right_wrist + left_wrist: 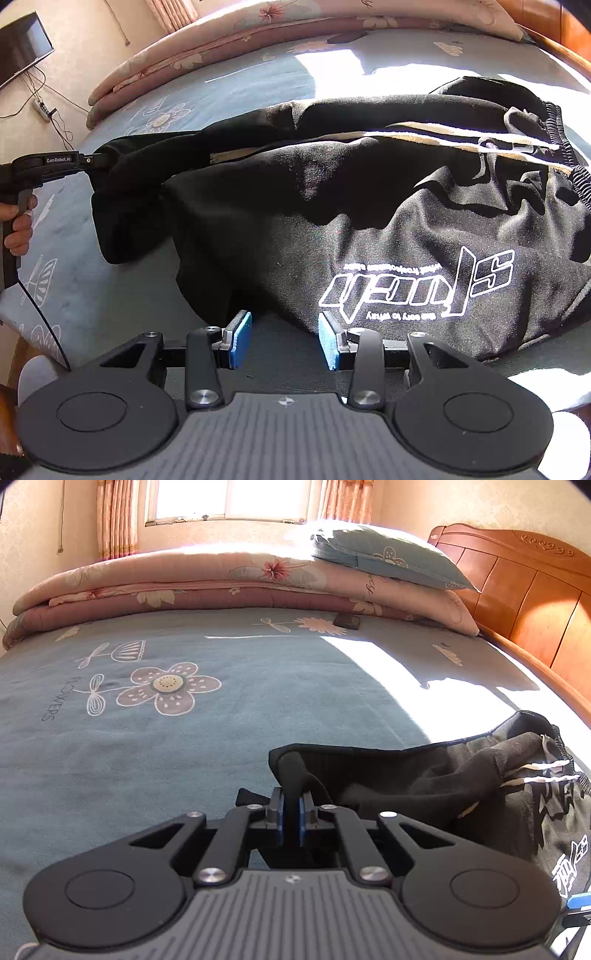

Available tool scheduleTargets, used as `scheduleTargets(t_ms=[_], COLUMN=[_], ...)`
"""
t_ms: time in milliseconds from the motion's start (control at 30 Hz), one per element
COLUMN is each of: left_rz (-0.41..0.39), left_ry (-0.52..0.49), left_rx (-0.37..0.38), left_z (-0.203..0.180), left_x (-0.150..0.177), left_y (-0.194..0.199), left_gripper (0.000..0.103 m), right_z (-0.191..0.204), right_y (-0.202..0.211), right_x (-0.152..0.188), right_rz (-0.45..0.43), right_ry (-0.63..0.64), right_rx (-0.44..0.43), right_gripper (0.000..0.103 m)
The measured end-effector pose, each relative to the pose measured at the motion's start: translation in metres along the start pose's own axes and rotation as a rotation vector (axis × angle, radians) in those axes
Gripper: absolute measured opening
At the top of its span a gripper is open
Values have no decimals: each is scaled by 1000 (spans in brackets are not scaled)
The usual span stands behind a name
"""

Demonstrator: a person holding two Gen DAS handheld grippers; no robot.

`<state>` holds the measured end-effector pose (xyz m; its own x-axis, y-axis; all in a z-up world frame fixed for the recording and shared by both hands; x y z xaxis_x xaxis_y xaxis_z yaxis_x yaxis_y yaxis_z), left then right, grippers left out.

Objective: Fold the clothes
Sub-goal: 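Open both grippers and release the waistband onto the bed, then grasp a pant leg hem with the left gripper and pull it outward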

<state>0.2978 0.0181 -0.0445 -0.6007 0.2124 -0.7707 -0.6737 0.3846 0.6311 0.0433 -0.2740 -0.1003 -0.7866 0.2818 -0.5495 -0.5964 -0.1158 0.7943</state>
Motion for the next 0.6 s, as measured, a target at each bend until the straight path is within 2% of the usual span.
scheduleTargets(t_ms=[133,300,400,467,500,600], left_rz=[-4,-17,-20,-35,-19,0], left_ry=[-6,1,37,72,99,194], left_rx=[-78,-178,-202,-175,-133,-52], left_z=[18,44,63,74,78,88], left_x=[-26,-58,-71,-74,-72,-54], left_y=[-14,-29,-35,-35,-37,-39], left_gripper=[5,0,0,2,4,18], right_z=[-1,-4,-5,-6,-6,-7], right_y=[-1,-3,-3,-5,-5,-9], right_x=[-3,-7,-9,-12,-12,-11], right_rz=[1,-1,-3,-3,-3,3], right_ry=[-3,-7,-12,-12,-12,-15], right_rx=[4,17,21,23,22,20], right_gripper=[45,45,45,45,45,46])
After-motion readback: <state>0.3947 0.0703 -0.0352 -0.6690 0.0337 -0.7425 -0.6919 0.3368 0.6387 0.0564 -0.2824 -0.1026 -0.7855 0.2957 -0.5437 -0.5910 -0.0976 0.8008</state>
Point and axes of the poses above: each gripper's, at about its wrist camera, not at the fingertips, and y roughly against the way its jaws point, z to its left, x to its underside, the point moved 4 cm from there along -y, roughly the way its jaws point, and after that the axes turned 3 degrees about x, right-handed, at the moved point
